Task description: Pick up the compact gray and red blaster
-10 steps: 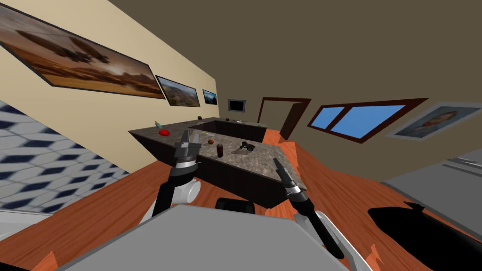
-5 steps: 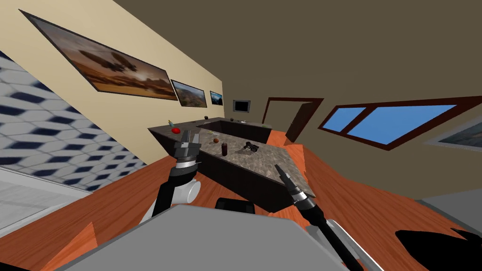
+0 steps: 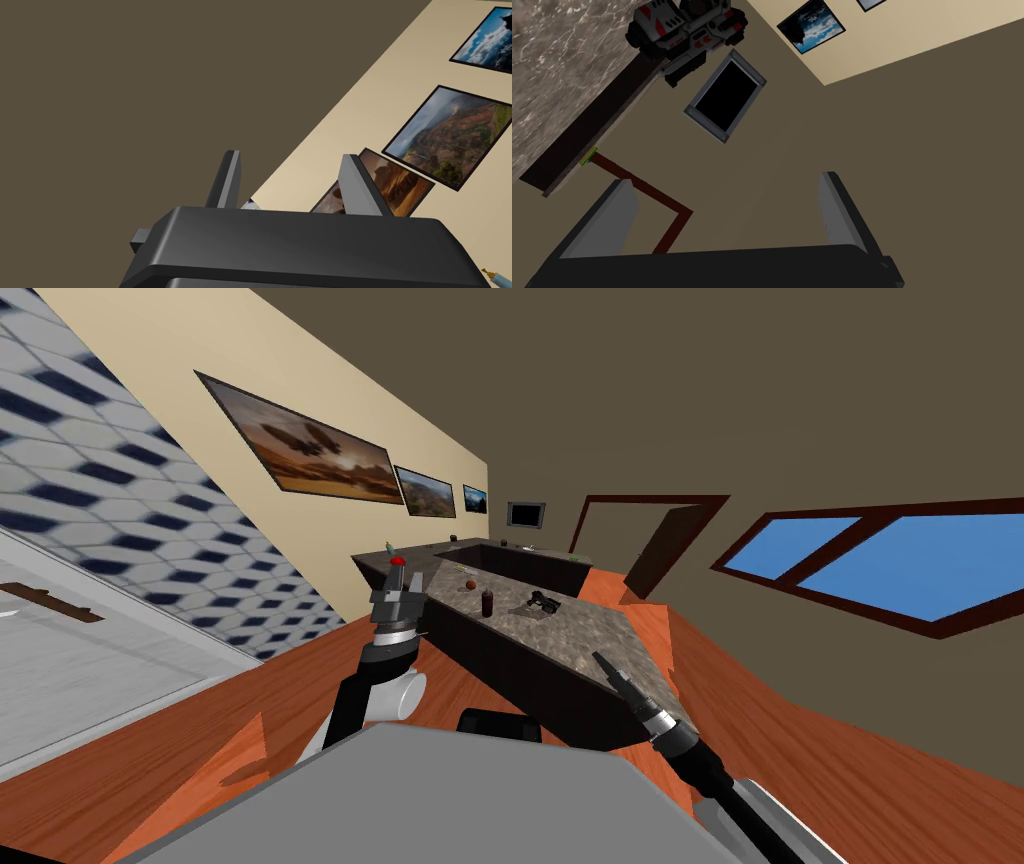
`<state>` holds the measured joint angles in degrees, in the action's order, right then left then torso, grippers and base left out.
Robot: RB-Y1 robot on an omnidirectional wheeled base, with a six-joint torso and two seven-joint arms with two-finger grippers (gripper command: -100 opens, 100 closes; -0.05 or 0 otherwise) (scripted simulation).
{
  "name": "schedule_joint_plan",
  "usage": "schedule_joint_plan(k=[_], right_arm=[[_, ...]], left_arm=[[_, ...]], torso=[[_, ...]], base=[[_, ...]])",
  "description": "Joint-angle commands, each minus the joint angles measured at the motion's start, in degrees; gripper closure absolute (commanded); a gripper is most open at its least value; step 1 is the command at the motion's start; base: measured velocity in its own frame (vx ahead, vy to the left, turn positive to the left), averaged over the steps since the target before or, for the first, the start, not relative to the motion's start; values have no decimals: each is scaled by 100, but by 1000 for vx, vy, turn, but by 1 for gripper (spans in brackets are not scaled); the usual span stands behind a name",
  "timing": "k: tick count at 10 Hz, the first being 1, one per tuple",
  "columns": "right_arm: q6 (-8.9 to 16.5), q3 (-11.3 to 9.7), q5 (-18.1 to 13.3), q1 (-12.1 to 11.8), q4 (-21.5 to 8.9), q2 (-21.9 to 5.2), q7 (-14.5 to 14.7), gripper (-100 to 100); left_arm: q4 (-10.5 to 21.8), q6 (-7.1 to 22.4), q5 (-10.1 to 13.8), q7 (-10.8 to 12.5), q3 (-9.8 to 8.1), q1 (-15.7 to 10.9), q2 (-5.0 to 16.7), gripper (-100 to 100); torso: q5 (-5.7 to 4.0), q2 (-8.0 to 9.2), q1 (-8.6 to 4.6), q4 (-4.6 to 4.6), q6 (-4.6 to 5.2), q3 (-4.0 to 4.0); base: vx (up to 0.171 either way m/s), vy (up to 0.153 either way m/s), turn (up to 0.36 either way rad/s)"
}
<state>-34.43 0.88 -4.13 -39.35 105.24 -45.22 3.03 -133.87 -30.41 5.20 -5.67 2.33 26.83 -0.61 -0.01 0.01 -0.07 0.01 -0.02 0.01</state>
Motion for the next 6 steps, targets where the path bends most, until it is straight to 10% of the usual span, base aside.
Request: schedule_joint_plan(k=[1, 6], right_arm=[[-66, 21, -19, -112, -136, -271, 5, -100], [-123, 153, -39, -486, -567, -999, -49, -100]], left_arm=[[0, 0, 0, 0, 0, 0, 0, 0], [0, 0, 0, 0, 0, 0, 0, 0]], torso=[[0, 0, 0, 0, 0, 0], [0, -3, 0, -1, 0, -2]], base=[[-8, -11, 114], [-6, -8, 162]])
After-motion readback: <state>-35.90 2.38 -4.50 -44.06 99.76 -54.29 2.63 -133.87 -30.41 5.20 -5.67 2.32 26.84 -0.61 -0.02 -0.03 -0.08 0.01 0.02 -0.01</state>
